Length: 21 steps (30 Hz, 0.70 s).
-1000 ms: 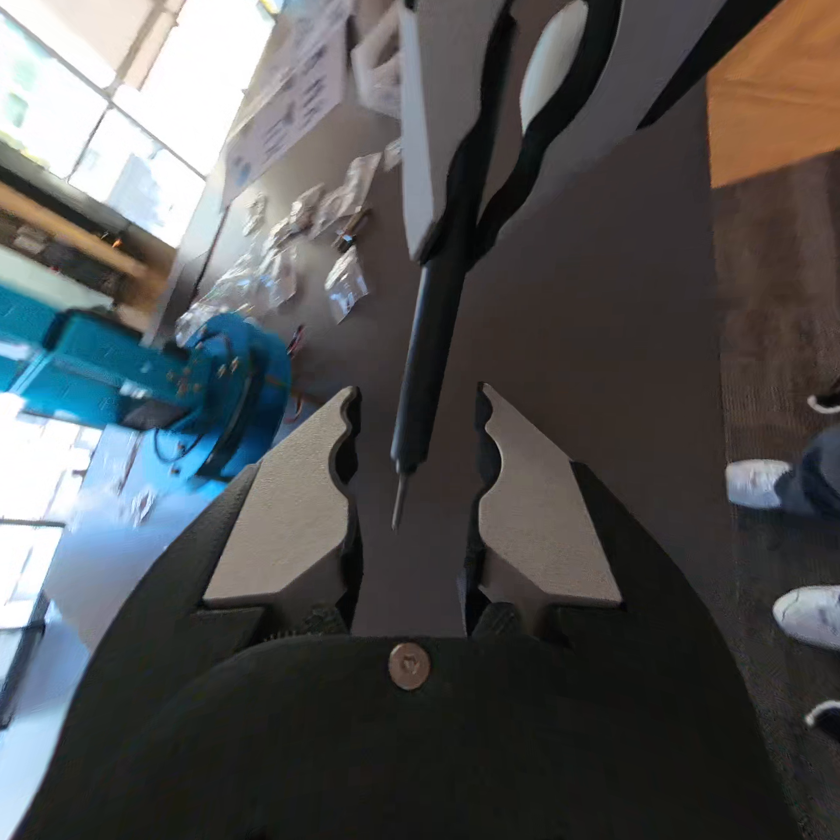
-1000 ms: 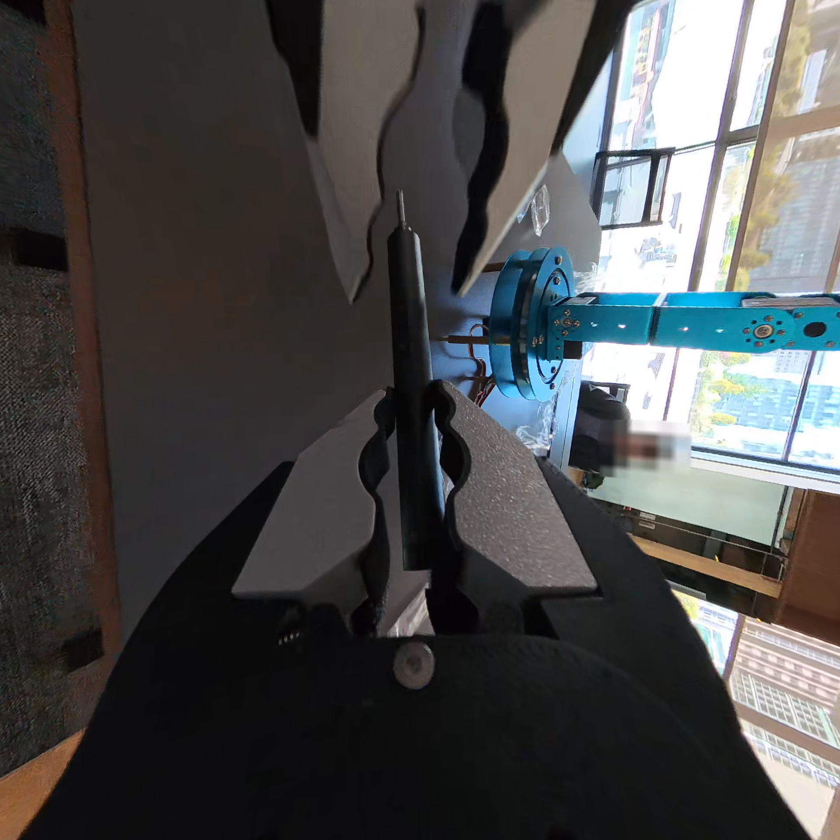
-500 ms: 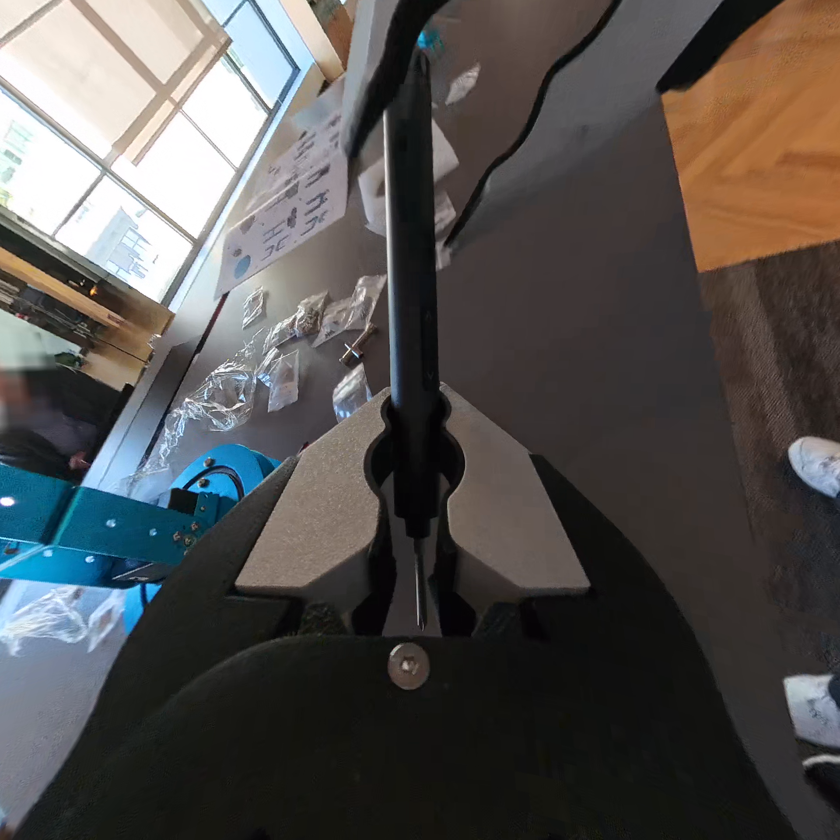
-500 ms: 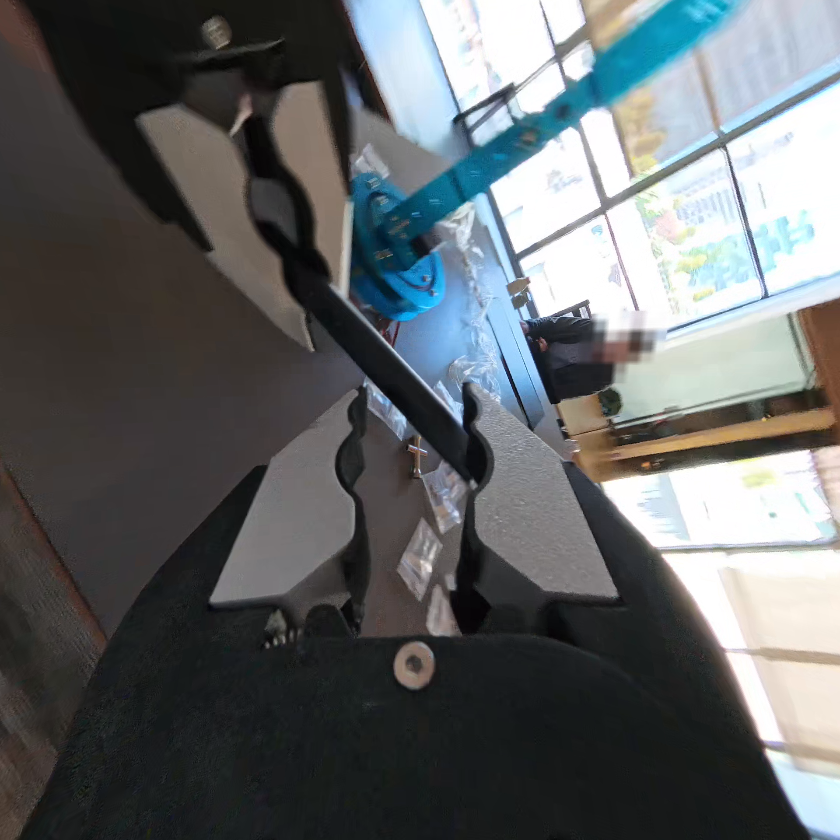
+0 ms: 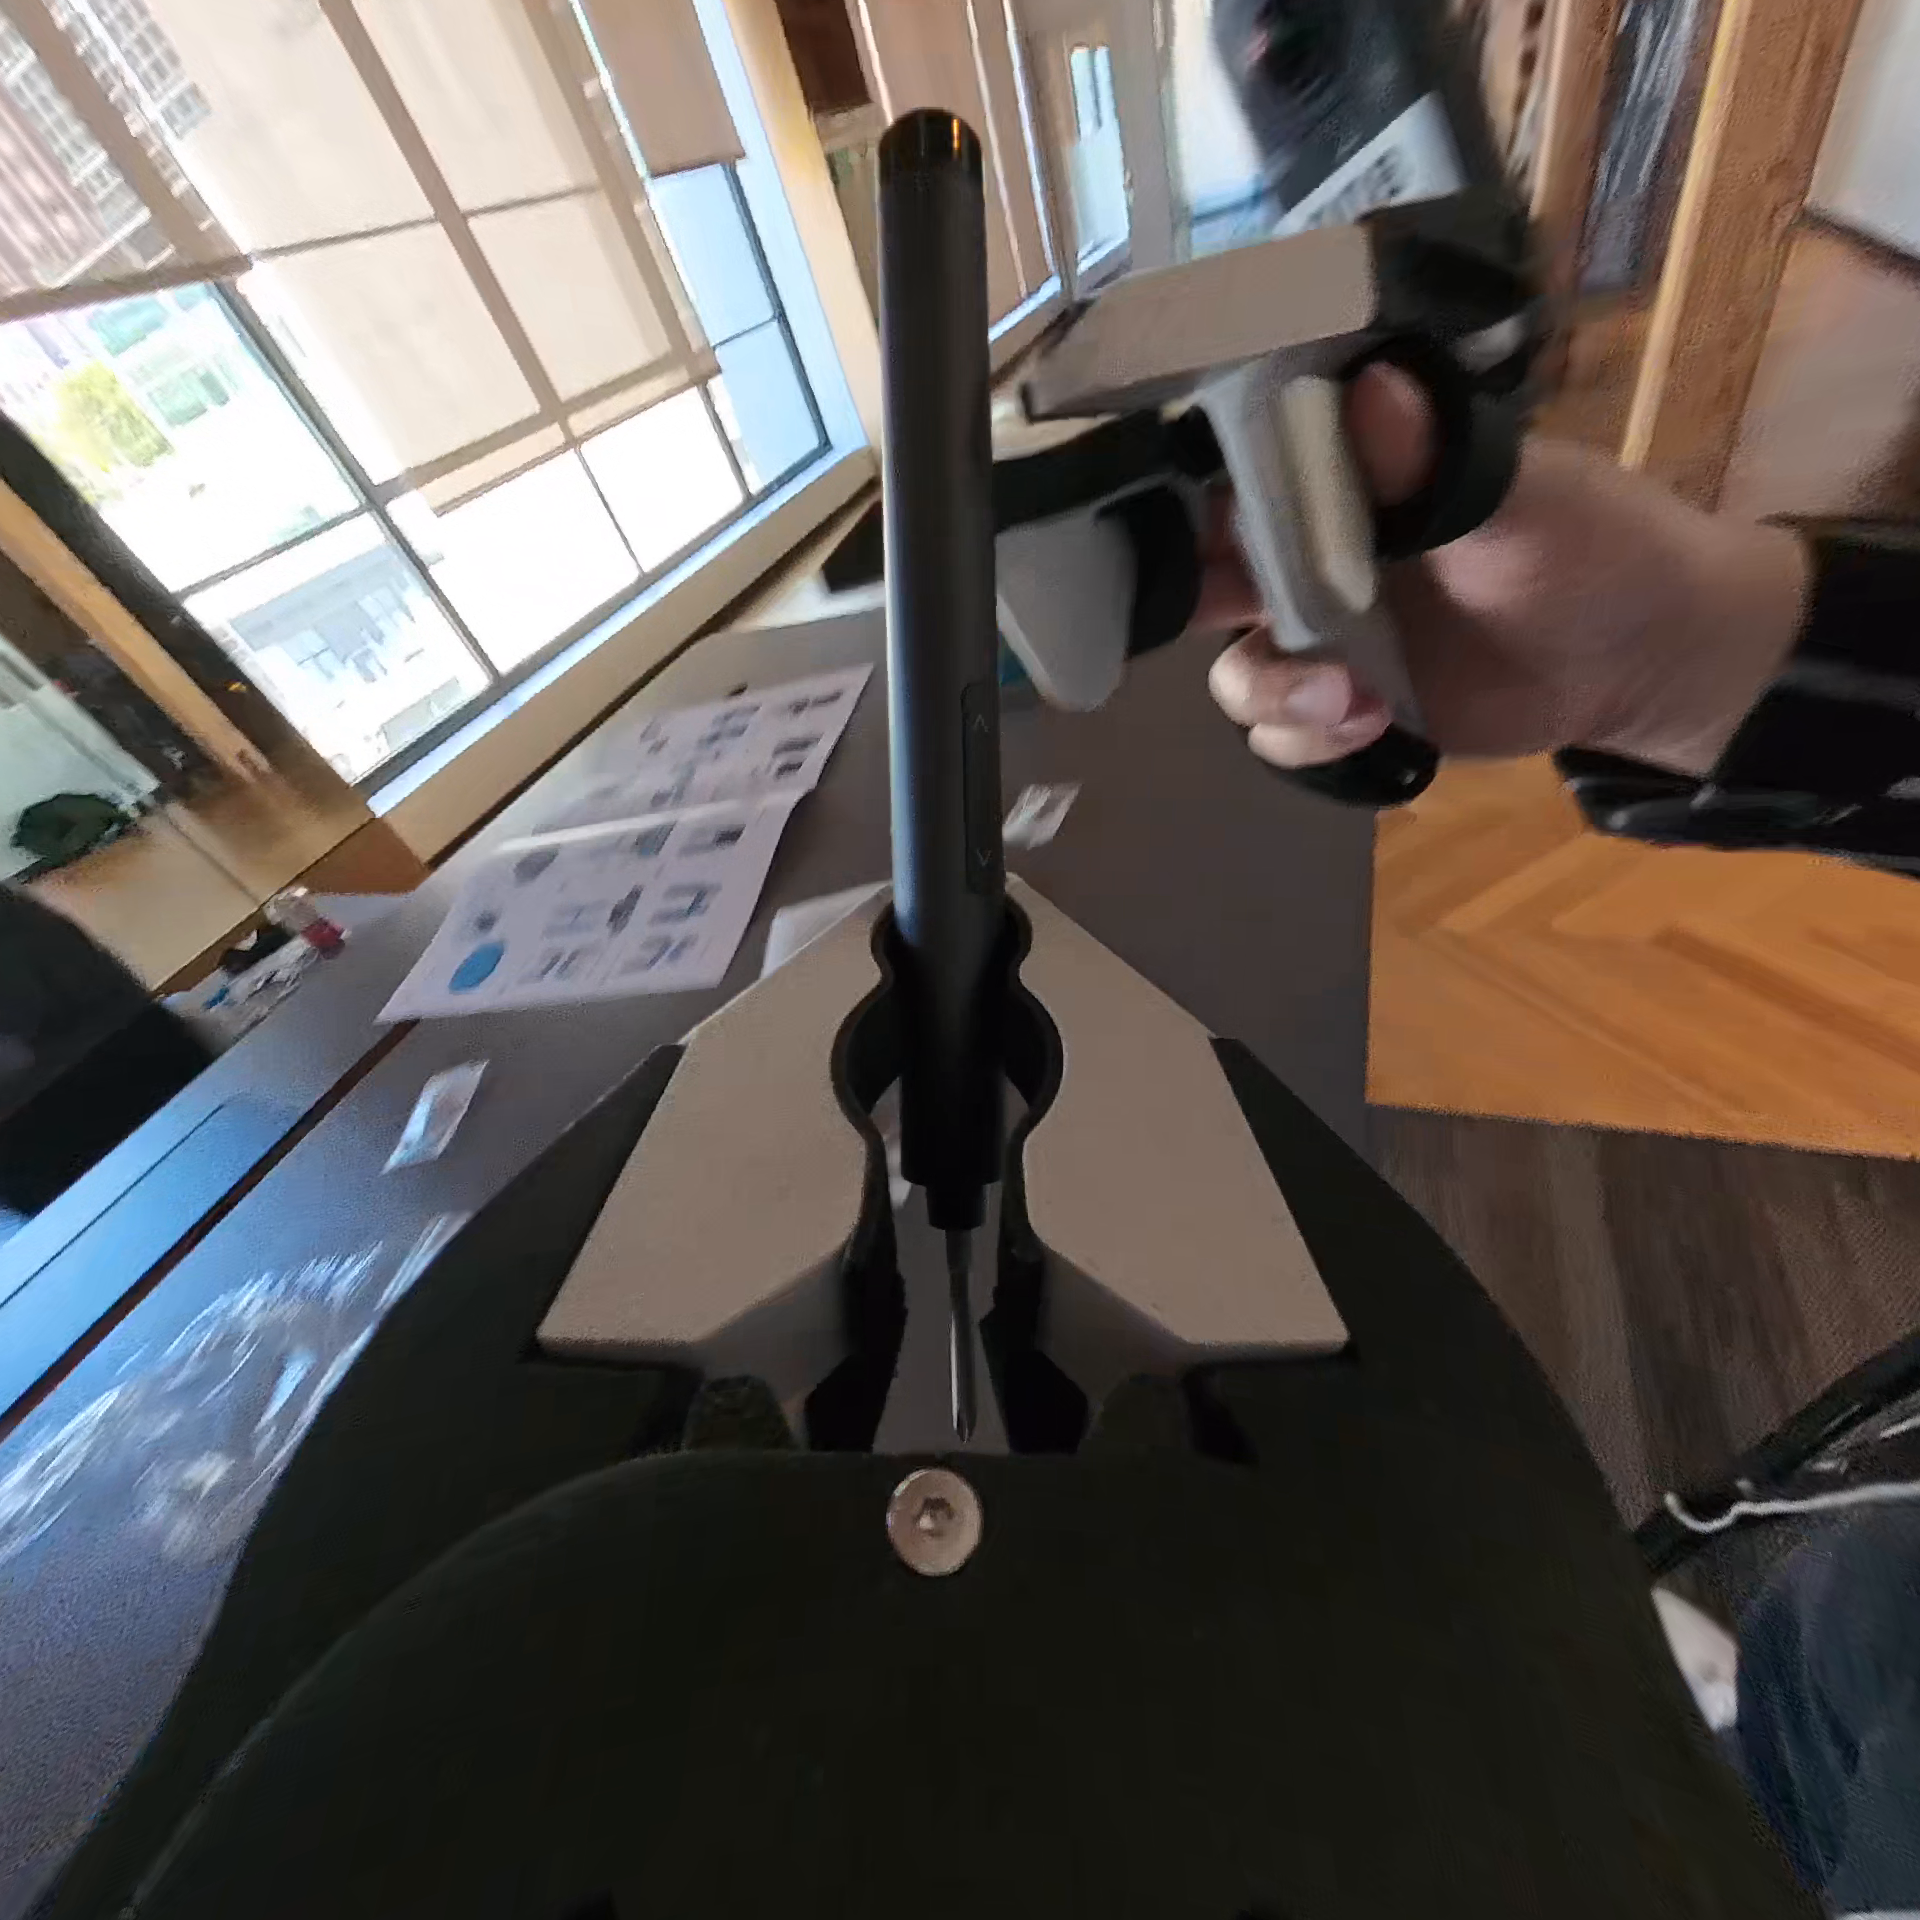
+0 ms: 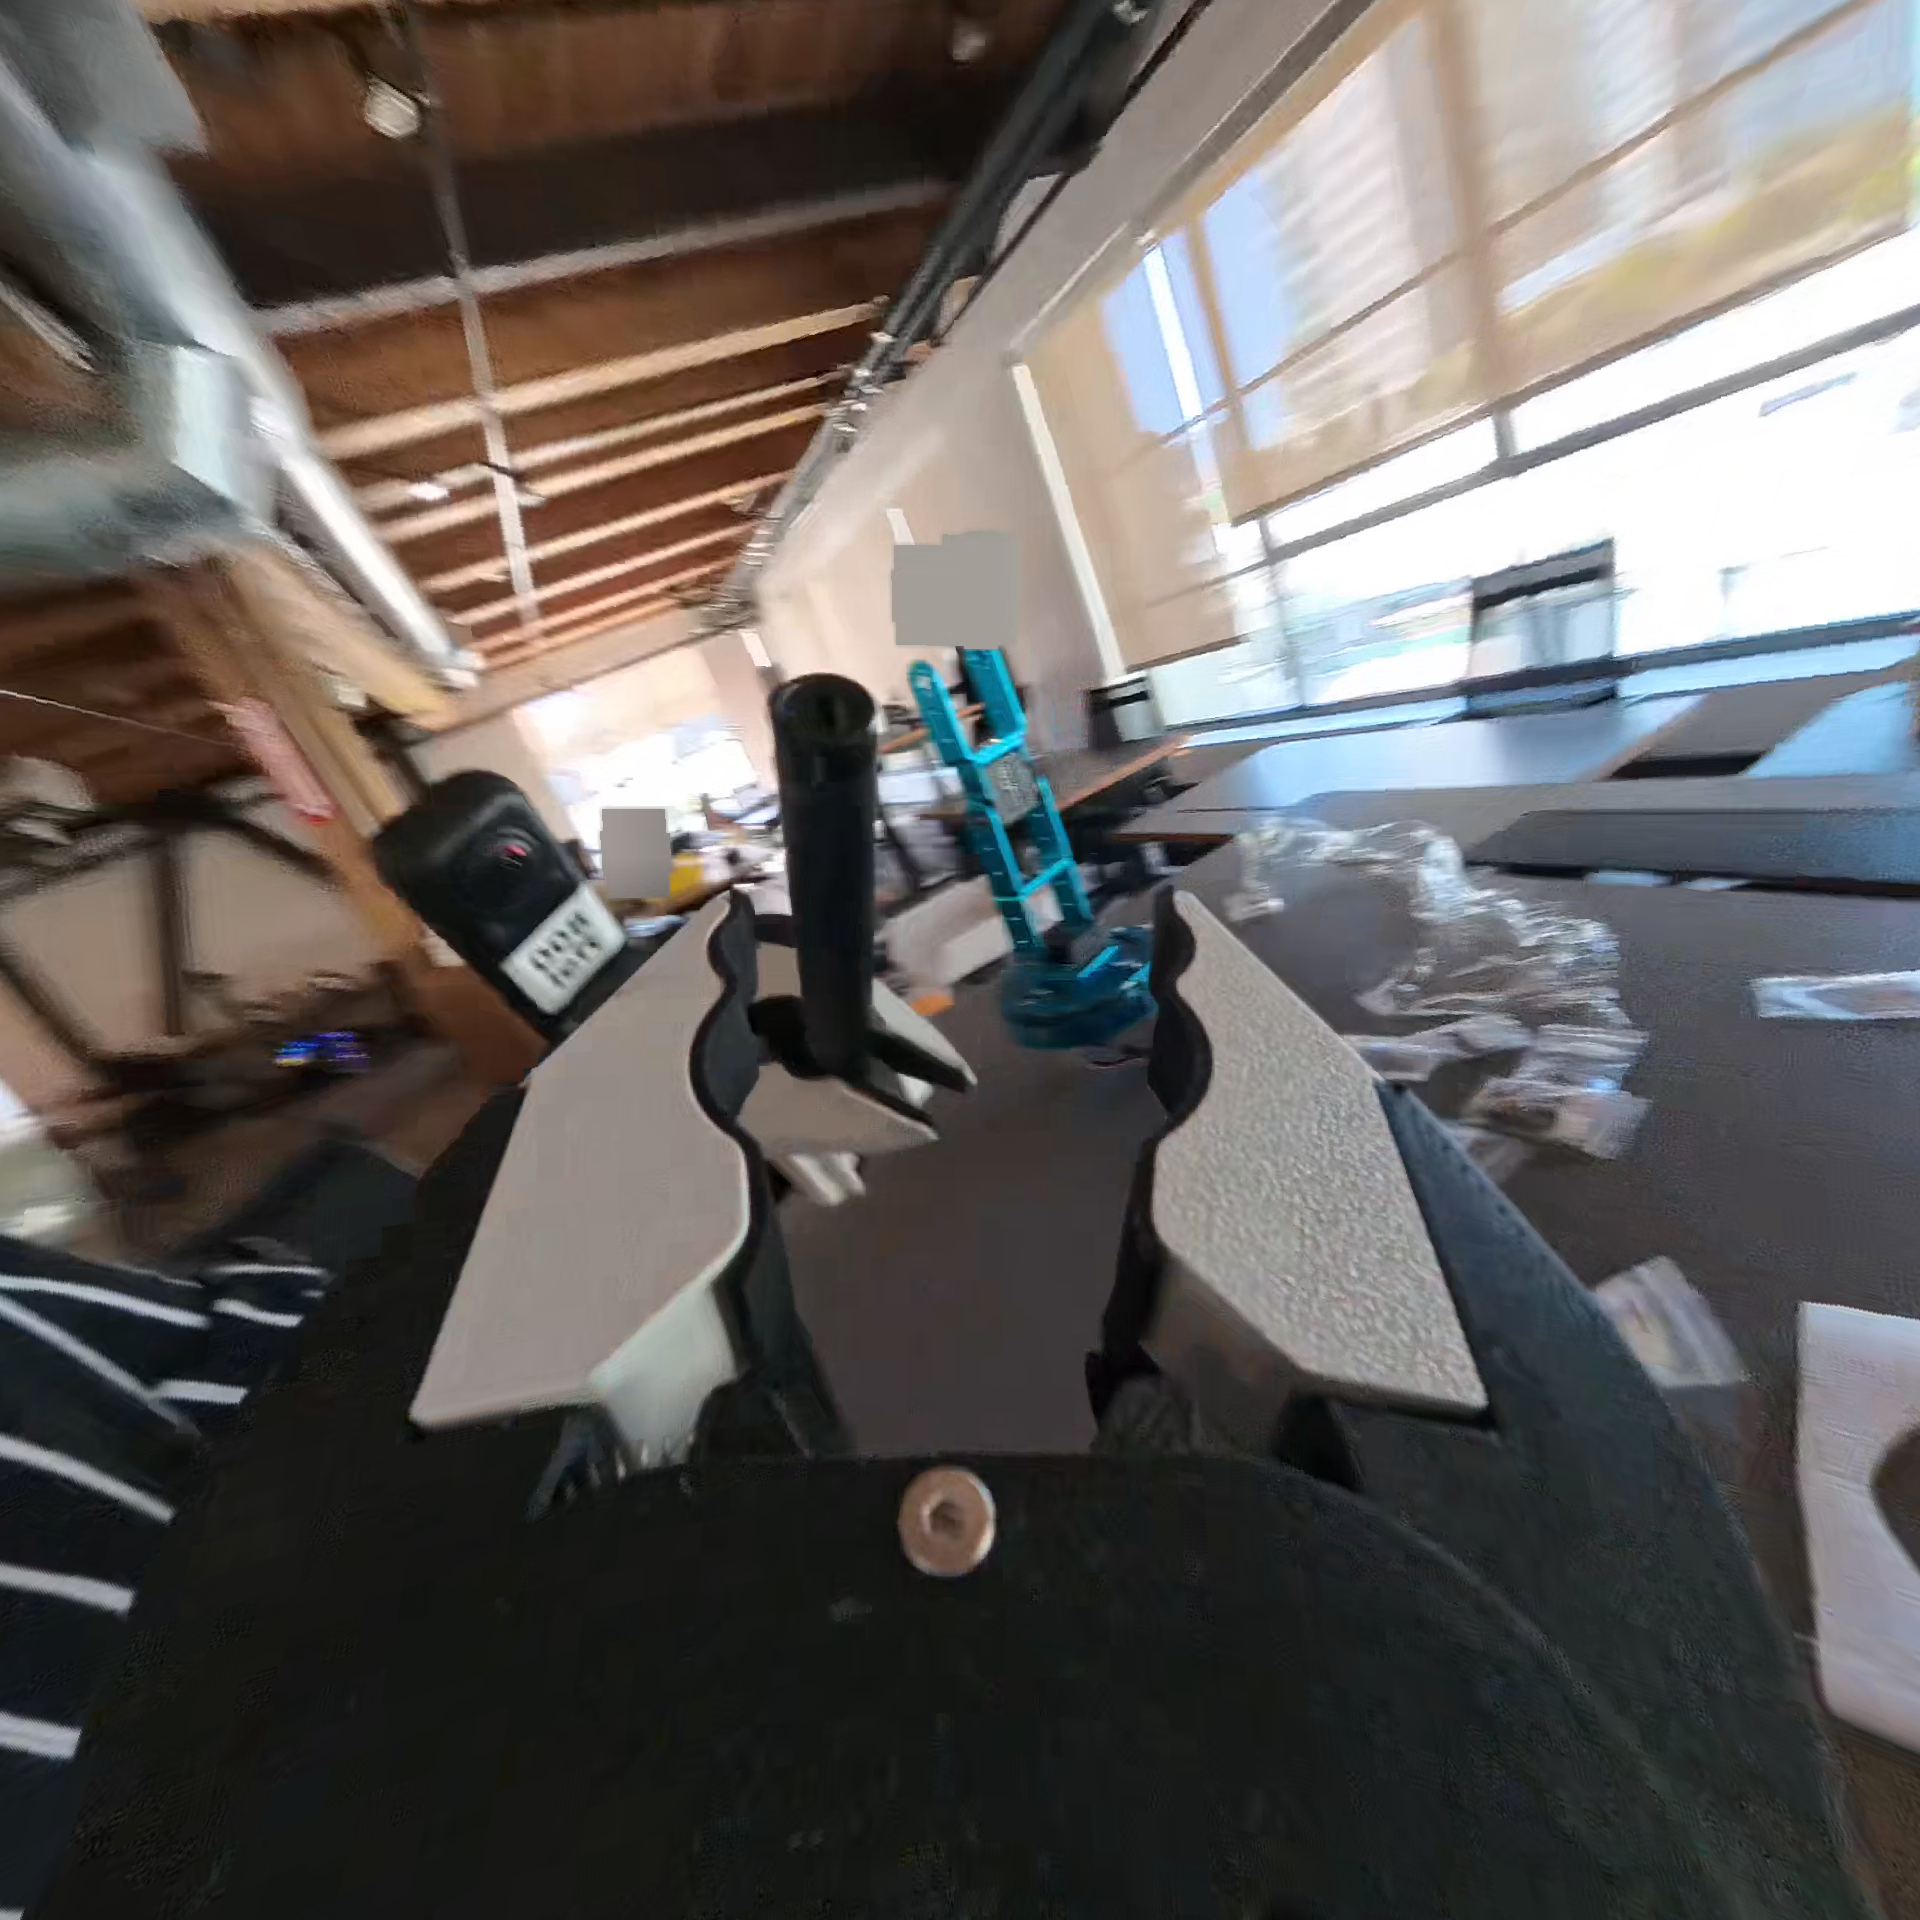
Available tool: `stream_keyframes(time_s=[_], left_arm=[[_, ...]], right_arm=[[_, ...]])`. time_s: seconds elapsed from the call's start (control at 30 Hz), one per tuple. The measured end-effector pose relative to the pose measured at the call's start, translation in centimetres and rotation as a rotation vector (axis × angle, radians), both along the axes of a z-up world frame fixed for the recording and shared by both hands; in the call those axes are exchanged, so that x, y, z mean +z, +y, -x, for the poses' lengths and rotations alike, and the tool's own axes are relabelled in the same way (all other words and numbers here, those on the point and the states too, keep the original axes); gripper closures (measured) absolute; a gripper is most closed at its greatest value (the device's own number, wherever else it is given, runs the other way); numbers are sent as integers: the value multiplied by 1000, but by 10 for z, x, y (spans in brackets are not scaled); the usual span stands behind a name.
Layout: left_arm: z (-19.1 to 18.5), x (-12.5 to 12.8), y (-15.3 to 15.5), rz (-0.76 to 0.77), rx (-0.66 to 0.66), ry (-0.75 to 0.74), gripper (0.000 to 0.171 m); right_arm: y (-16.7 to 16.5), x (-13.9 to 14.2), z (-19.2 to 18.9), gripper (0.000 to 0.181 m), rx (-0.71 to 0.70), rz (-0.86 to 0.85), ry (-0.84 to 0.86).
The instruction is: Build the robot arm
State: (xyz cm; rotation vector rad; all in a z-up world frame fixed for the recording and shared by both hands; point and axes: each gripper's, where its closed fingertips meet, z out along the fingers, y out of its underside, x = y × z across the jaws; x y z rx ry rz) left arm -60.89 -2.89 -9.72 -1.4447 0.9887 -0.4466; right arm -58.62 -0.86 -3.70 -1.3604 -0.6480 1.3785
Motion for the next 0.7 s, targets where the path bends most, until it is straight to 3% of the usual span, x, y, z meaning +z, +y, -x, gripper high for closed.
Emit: stream_keyframes(time_s=[0.03,0.17,0.5,0.7], left_arm=[[-22,7,2,0,-16,-28,160],[-91,21,22,56,-44,-130,160],[-218,10,80,80,-262,-96,161],[-291,13,106,37,-466,51,161]], right_arm=[[1,6,-9,108,56,24,14],[7,31,-59,165,125,-16,89],[63,25,-179,165,-39,-140,-29],[82,28,-249,165,-65,-227,-245]])
